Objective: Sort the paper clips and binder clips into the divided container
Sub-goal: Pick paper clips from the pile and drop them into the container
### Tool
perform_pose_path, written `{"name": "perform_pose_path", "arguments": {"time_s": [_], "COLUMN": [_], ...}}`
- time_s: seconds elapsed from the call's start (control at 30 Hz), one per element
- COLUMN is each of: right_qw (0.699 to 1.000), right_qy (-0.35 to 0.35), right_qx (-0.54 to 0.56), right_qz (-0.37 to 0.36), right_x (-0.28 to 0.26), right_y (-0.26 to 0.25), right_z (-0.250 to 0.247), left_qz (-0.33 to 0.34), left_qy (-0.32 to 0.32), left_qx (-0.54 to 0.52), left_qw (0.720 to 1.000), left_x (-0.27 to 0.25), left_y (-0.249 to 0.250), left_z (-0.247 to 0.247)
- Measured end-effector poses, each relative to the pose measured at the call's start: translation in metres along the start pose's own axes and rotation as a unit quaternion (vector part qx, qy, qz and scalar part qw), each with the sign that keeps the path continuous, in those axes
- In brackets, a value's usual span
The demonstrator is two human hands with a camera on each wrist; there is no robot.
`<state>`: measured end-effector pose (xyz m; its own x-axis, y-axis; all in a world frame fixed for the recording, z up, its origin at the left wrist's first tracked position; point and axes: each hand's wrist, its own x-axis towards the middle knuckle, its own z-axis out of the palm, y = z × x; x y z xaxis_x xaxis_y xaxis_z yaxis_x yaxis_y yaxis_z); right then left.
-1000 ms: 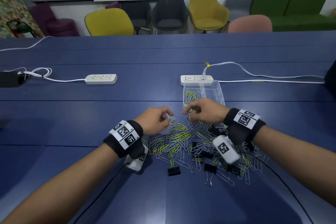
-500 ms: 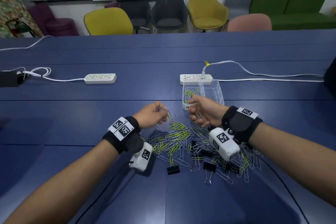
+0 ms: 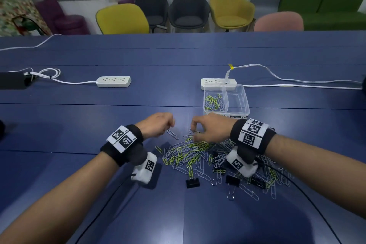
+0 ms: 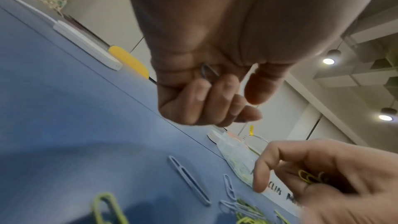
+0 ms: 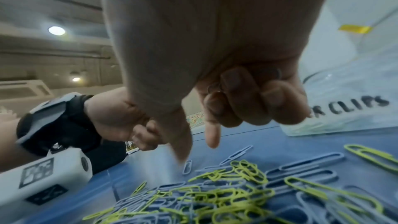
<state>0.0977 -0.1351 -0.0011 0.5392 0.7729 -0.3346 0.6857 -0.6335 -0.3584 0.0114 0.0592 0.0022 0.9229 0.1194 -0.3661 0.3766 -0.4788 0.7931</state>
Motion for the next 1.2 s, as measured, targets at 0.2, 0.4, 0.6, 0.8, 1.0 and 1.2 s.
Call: {"name": "perform_pose_path", "arguments": {"time_s": [0.2, 0.4, 0.6, 0.8, 1.0, 1.2], "right_qw": [0.995, 0.990, 0.996, 0.956, 0.828, 0.807], "right_qy": [-0.019, 0.032, 0.059, 0.000, -0.012, 0.112], "right_qx": [-0.094, -0.128, -0.019, 0.292, 0.560, 0.561], "right_qz": [-0.014, -0.048, -0.058, 0.000, 0.026, 0.146], "right_x": [0.008, 0.012, 0.004, -0.009, -0.007, 0.004], "right_y": [-0.005, -0.005, 0.008, 0.014, 0.035, 0.058], "right_z": [0.005, 0.011, -0.003, -0.013, -0.012, -0.045], "left_qz": [0.011, 0.009, 0.033, 0.047, 0.072, 0.101], "left_qy": [0.008, -0.033, -0.047, -0.070, -0.088, -0.048], "left_qx": [0.239, 0.318, 0.328, 0.374, 0.293, 0.173], "left_qw": [0.971, 0.947, 0.943, 0.924, 0.949, 0.979], "left_x": [-0.005, -0.012, -0.012, -0.005, 0.002, 0.020], "left_y": [-0.019, -0.020, -0.020, -0.016, -0.010, 0.025], "left_z": [-0.005, 0.002, 0.015, 0.021, 0.007, -0.003]}}
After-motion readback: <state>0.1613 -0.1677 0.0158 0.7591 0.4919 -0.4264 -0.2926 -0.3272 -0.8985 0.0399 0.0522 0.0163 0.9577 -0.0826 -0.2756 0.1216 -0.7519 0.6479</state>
